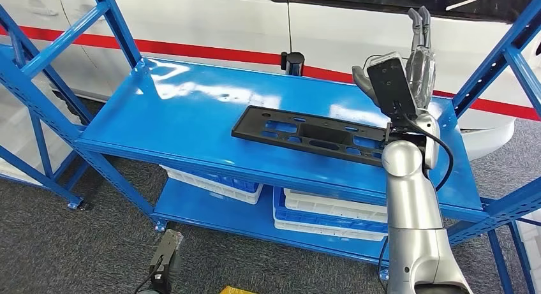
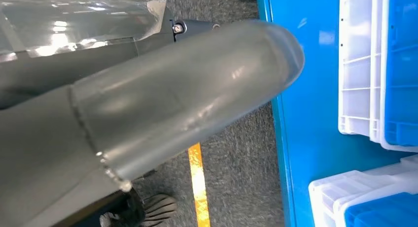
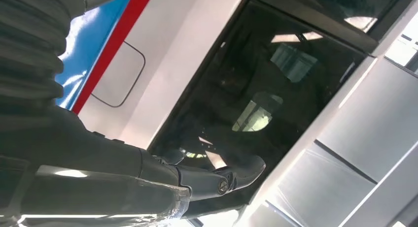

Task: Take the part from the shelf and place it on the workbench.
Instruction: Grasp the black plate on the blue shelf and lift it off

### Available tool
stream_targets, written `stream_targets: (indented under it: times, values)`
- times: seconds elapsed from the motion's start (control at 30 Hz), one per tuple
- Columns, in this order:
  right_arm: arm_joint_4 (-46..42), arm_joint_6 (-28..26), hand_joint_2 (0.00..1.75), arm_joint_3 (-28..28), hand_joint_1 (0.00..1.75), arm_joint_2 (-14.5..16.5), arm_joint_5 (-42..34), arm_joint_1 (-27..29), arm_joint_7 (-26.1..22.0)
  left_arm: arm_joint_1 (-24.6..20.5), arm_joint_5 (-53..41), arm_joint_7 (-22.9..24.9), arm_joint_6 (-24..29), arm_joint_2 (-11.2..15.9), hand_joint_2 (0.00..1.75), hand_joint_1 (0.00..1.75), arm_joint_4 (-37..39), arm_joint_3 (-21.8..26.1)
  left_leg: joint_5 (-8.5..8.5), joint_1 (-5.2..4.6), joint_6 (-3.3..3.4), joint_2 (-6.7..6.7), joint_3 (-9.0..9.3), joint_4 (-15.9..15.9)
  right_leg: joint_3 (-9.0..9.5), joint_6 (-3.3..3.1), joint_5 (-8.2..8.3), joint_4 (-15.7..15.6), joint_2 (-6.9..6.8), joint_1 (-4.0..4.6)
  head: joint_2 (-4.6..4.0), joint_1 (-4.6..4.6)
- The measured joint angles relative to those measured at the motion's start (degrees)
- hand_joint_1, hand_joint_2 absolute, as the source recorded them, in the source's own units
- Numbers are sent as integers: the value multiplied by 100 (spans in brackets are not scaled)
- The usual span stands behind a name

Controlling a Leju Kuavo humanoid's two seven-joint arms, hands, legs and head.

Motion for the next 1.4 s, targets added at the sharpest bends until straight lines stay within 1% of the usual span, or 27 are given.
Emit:
stream_targets:
  times: [0.03, 0.07, 0.1, 0.13, 0.17, 0.23, 0.3, 0.4, 0.43, 0.57, 0.63, 0.7, 0.97, 1.1, 1.3, 1.4]
  values:
    - [-37, 4, 175, -6, 0, -16, 22, 2, 20, 0, -33, 12, -1, 2, 0, 0, 1, -34, -24, -9, -27, 0, 4, 6, 104, -40, 120, -286, -8, 12, 1, 1]
    - [-80, 15, 175, -9, 0, -32, 49, 13, 47, 1, -65, 22, -6, 5, 0, 0, 1, -68, -38, -16, -56, 3, 6, 19, 157, -94, 200, -436, -13, 19, 1, -3]
    - [-124, 35, 175, -10, 0, -49, 80, 31, 76, 6, -94, 32, -13, 8, 0, 0, 2, -97, -60, -25, -71, 6, -4, 36, 176, -147, 237, -467, -12, 22, 1, -5]
    - [-178, 75, 175, -13, 0, -68, 120, 54, 110, 13, -122, 44, -20, 16, 0, 0, 4, -127, -78, -23, -35, 12, -12, 49, 201, -173, 262, -470, -7, 20, 0, -8]
    - [-246, 133, 175, -12, 0, -91, 167, 81, 147, 20, -147, 58, -27, 28, 0, 0, 7, -157, -87, -22, 14, 18, -12, 67, 216, -172, 304, -472, 1, 14, 0, -10]
    - [-411, 309, 175, 15, 0, -158, 297, 119, 242, 33, -181, 88, -25, 56, 0, 0, 14, -204, -103, -18, 115, 33, -2, 67, 226, -164, 307, -466, 20, 18, 1, -13]
    - [-601, 511, 175, 94, 0, -255, 455, 147, 362, 44, -190, 124, 1, 81, 0, 0, 24, -232, -106, -17, 117, 43, 13, 38, 228, -173, 296, -465, 33, 22, 1, -13]
    - [-935, 718, 175, 277, 0, -456, 653, 280, 518, 98, -165, 200, 106, 146, 0, 0, 36, -259, -111, -15, 94, 49, 35, 3, 230, -191, 284, -466, 37, 29, 1, -13]
    - [-1067, 761, 175, 345, 0, -524, 702, 370, 550, 129, -155, 219, 142, 170, 0, 0, 40, -260, -113, -12, 71, 50, 39, -4, 230, -198, 279, -465, 37, 33, 1, -13]
    - [-1630, 875, 175, 740, 0, -781, 872, 865, 583, 267, -78, 214, 209, 260, 0, 0, 66, -256, -118, 4, -56, 51, 47, -24, 231, -217, 268, -464, 37, 48, 2, -10]
    - [-1839, 884, 175, 977, 0, -864, 920, 1077, 583, 320, -44, 190, 220, 295, 0, 0, 82, -250, -119, 9, -99, 52, 48, -26, 231, -219, 266, -463, 38, 51, 1, -10]
    - [-1973, 884, 175, 1138, 0, -921, 941, 1199, 583, 356, -36, 173, 222, 317, 0, 0, 94, -245, -118, 10, -127, 50, 48, -26, 230, -221, 265, -463, 36, 52, 1, -10]
    - [-2183, 892, 175, 1419, 0, -1050, 959, 1314, 573, 412, 25, 153, 263, 344, 0, 0, 126, -206, -116, -13, -130, 49, 47, -23, 235, -221, 264, -463, 35, 26, 1, -8]
    - [-2214, 965, 175, 1691, 0, -1050, 1013, 1410, 526, 455, 99, 99, 297, 365, 0, 0, 138, -150, -119, -19, -127, 49, 47, -23, 236, -220, 264, -463, 36, 18, 2, -9]
    - [-2112, 1195, 175, 2303, 0, -917, 1281, 1498, 626, 515, 137, 119, 341, 380, 0, 0, 151, -50, -122, -20, -127, 48, 43, -23, 233, -218, 262, -463, 34, 19, 1, -8]
    - [-1724, 1244, 175, 2551, 0, -786, 1447, 1457, 757, 515, 99, 156, 337, 379, 0, 0, 152, -23, -122, -20, -128, 48, 43, -24, 234, -218, 262, -463, 35, 20, 1, -9]
